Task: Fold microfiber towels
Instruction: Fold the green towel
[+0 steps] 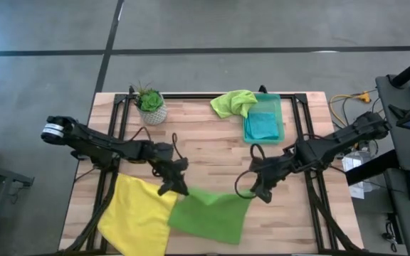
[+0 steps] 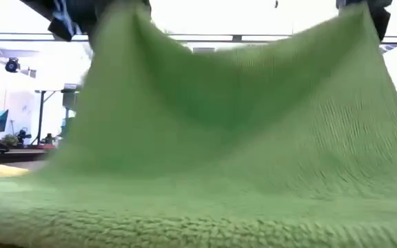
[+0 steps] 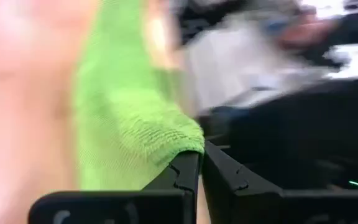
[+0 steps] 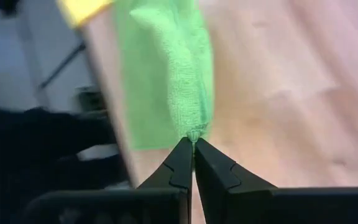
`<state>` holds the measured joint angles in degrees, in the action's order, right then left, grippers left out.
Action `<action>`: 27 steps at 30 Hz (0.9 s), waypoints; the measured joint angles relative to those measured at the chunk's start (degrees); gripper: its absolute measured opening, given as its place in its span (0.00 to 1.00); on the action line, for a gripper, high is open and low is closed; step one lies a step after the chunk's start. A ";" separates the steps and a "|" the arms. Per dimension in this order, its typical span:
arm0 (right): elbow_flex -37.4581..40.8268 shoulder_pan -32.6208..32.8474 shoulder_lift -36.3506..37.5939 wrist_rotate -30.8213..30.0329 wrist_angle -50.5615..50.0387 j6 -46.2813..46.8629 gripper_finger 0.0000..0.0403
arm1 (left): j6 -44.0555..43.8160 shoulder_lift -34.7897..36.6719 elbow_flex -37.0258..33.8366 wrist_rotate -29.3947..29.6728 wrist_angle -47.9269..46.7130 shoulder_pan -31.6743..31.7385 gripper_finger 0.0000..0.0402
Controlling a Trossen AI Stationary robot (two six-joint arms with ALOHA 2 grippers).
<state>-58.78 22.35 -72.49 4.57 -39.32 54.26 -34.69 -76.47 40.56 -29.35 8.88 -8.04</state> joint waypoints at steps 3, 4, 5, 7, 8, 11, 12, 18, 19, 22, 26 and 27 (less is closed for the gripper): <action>0.58 -0.04 -0.02 -2.84 -2.44 1.20 0.02 | 1.83 0.02 -0.15 6.21 -7.71 0.10 0.00; 0.46 -0.06 -0.02 -1.81 -1.93 1.25 0.02 | 1.67 0.25 -0.20 4.38 -7.66 0.19 0.00; -0.09 -0.07 -0.02 0.07 -1.96 1.26 0.02 | 0.66 0.49 -0.07 0.83 -6.51 0.20 0.00; -2.30 0.41 -0.02 5.28 -1.72 1.25 0.02 | -3.14 1.49 0.92 -9.17 -3.14 0.04 0.00; -3.65 0.88 -0.01 8.28 -0.80 1.25 0.02 | -6.01 1.95 1.35 -13.98 -0.94 -0.33 0.00; -8.48 2.44 0.02 14.46 2.23 1.29 0.02 | -16.41 3.86 2.05 -23.79 7.76 -1.78 0.00; -10.16 2.97 0.02 15.52 3.63 1.63 0.02 | -20.12 4.45 2.27 -25.69 12.08 -2.26 0.00; -17.20 5.80 -0.03 23.30 20.59 7.66 0.02 | -48.05 5.89 2.48 -26.91 49.10 -6.92 0.00; -17.65 6.35 -0.15 24.00 24.30 8.85 0.02 | -51.16 5.30 2.81 -25.17 54.26 -7.83 0.00; -18.03 7.57 -0.61 24.83 33.09 10.58 0.02 | -55.05 3.88 3.77 -21.36 61.00 -9.90 0.00; -17.12 7.04 -0.23 25.97 29.60 6.55 0.02 | -46.27 1.97 4.06 -23.31 59.26 -8.88 0.00; -16.65 6.39 -0.16 26.42 25.71 4.86 0.02 | -43.42 1.28 3.82 -24.03 57.44 -7.40 0.00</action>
<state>-75.43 28.74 -72.65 30.99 -13.61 59.12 -78.12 -75.19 44.37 -53.37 66.32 -15.44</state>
